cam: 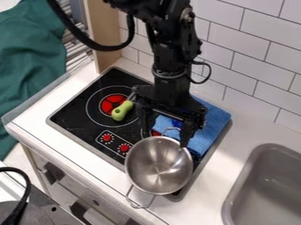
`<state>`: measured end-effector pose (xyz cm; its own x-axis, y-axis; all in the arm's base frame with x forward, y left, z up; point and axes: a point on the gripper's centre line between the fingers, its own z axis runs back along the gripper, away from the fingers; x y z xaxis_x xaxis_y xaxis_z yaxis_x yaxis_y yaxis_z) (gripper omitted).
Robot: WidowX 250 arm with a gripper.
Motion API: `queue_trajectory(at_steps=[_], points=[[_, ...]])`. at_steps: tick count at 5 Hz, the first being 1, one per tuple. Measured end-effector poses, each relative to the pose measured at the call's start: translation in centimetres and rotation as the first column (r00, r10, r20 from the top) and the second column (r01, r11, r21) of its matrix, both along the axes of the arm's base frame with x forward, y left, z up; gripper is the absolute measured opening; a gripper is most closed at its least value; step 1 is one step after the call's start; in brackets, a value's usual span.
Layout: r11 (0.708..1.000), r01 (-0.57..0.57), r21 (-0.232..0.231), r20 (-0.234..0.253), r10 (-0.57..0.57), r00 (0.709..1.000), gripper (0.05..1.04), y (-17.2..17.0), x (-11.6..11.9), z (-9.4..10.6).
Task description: Move the fork right next to the silver bowl
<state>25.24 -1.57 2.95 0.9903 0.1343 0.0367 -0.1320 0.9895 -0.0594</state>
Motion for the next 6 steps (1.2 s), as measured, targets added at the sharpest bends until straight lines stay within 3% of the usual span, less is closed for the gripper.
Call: queue_trajectory(at_steps=[1,4,5,6], points=[[1.0,0.003,0.001,-0.035,-0.003,0.999,1.001,0.0,-0.4,-0.8],[0.998,-0.05,0.028,-0.016,0.051,0.999,1.002,8.4,2.1,-0.9],[0.999,-0.035,0.028,-0.057,0.036,0.998,1.001,9.3,3.3,-2.5],[0.997,-0.029,0.073,-0.115,0.038,0.993,1.002,10.7,4.7,-4.2]])
